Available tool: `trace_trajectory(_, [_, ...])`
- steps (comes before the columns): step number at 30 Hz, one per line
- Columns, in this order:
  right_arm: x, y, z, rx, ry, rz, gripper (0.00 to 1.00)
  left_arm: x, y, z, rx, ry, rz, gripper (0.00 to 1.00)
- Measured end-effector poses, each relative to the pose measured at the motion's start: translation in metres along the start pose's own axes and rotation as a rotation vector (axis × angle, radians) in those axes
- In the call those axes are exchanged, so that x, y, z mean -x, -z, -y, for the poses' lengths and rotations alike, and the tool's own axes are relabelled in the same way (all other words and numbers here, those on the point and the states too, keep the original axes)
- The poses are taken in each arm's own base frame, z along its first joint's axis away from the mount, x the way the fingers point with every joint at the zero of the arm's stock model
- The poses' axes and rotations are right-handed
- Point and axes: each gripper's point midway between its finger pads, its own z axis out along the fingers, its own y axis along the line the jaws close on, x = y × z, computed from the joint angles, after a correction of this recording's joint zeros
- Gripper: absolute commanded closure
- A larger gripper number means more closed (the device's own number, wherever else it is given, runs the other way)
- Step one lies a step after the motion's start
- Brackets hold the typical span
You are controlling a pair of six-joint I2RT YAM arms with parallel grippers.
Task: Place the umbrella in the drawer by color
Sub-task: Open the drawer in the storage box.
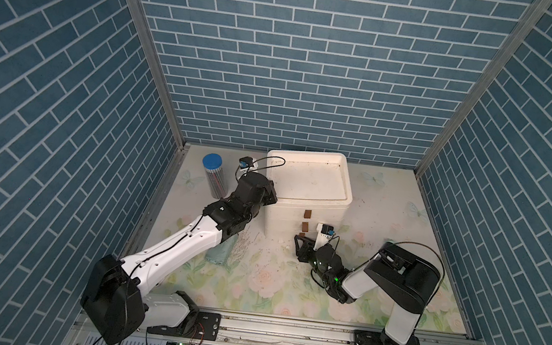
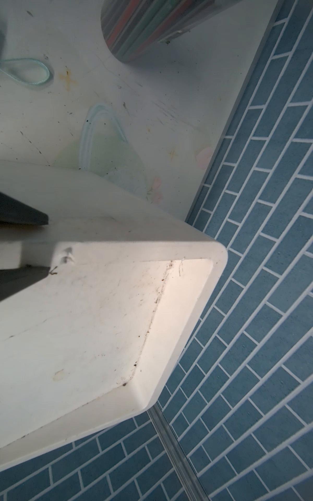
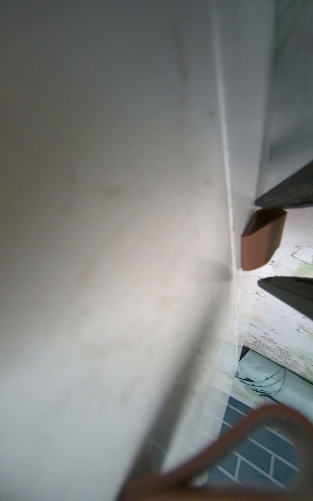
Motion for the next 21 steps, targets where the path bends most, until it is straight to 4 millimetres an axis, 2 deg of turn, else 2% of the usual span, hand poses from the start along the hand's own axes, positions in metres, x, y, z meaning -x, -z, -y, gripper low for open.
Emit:
trace_trajectory(6, [-0.002, -0.005, 0.001, -0.020, 0.006, -0.015, 1.00, 0.001, 0.000, -0.002, 0.005, 0.005, 0.010, 1.00])
trace_trajectory(15, [-0.003, -0.001, 0.002, -0.041, 0.008, -0.048, 1.00, 0.001, 0.001, -0.003, 0.007, 0.022, 0.018, 1.00])
trace_trajectory(21, [-0.004, 0.020, -0.002, -0.011, 0.009, -0.103, 1.00, -0.001, 0.001, -0.001, 0.002, 0.025, 0.015, 1.00])
